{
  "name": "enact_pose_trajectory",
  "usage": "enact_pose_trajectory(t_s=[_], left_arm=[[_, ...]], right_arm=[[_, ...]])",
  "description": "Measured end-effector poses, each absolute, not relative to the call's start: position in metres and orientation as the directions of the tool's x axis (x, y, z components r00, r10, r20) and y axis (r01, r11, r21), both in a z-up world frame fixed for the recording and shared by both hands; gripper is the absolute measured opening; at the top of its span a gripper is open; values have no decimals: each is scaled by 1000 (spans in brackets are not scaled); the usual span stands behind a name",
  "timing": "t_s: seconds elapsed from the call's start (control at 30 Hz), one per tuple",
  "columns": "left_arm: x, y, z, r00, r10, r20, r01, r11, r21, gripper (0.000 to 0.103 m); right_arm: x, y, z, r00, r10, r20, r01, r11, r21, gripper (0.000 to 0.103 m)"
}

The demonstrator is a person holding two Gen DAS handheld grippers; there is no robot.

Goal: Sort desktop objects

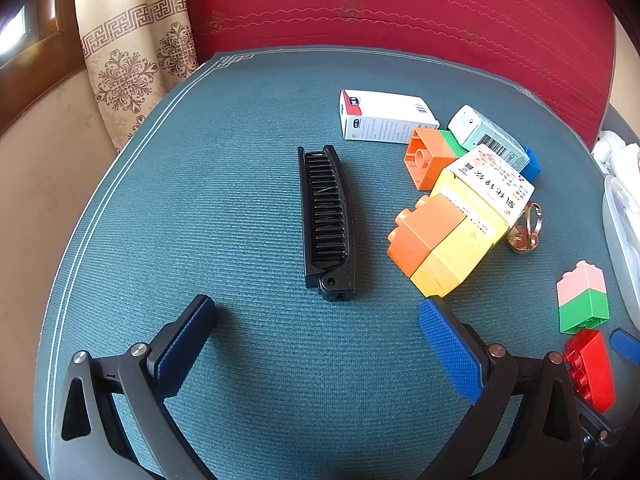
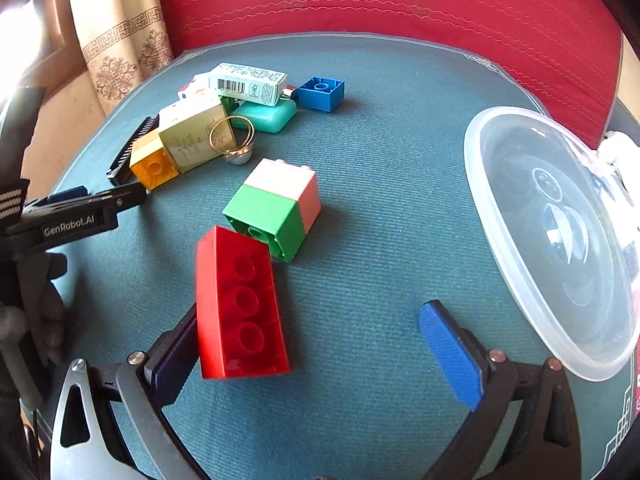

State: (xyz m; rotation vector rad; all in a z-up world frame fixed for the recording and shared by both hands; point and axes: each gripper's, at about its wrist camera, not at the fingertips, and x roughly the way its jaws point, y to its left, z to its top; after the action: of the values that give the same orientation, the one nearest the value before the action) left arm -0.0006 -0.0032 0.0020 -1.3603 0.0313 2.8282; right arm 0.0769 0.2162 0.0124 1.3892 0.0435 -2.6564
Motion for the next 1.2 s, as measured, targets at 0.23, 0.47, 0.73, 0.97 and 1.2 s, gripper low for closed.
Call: enact_pose_trajectory(t_s=[0.23, 0.47, 0.73, 0.97, 1.2], left_arm=[[-2, -4, 2, -622, 3, -783, -23, -1000, 15, 103], [-3, -5, 1, -616, 14, -787, -42, -999, 15, 103], [0, -6, 3, -615, 17, -789, -59, -998, 25, 103], [-5, -10, 9, -634, -10, -773, -49, -997, 53, 97], [-32, -6, 13, -642, -55, -764, -37, -994, 102, 88]], right_arm=[[92, 217, 16, -565, -152, -811, 191, -980, 51, 101], [99, 210, 21, -582, -219, -783, 257, -963, 79, 74], [94, 185, 20, -567, -276, -776, 322, -942, 99, 52], [97, 182, 19, -574, -268, -774, 322, -943, 87, 47], [99, 182, 19, -582, -265, -769, 318, -944, 85, 46]])
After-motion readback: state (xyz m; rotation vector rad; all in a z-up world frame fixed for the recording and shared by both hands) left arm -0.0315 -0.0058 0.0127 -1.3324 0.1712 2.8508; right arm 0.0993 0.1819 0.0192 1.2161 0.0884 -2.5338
